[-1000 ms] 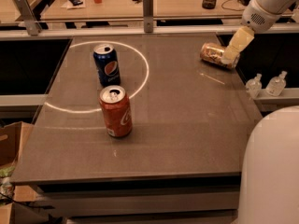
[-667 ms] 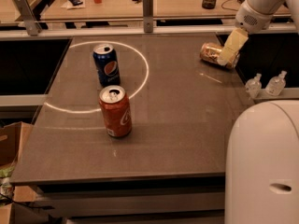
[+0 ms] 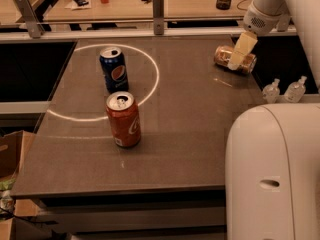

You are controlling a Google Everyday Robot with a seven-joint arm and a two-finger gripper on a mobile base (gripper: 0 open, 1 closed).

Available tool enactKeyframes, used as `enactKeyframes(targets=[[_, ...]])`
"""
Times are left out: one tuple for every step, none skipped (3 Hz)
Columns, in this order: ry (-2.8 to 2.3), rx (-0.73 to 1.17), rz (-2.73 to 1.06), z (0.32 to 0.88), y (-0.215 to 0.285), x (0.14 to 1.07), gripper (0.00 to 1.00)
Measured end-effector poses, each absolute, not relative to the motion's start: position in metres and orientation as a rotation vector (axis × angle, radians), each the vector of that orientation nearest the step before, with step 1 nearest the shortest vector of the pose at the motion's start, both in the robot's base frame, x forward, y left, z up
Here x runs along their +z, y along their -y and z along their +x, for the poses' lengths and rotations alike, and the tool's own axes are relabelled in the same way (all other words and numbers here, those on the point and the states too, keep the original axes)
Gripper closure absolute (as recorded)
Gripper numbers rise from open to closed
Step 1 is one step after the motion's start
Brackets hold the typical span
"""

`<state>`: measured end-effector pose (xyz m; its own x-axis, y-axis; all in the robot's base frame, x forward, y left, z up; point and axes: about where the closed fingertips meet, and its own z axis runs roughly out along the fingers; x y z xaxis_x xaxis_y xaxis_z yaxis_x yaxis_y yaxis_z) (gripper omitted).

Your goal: Place orange can upright

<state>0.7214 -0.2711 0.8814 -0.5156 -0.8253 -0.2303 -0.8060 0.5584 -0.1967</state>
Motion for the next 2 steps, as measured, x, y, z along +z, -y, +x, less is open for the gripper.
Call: enactKeyframes(targets=[[-2.504, -0.115, -1.369, 0.728, 0.268, 0.873, 0.00], [-2.530, -0.109, -1.388, 0.730, 0.266, 0.858, 0.00]])
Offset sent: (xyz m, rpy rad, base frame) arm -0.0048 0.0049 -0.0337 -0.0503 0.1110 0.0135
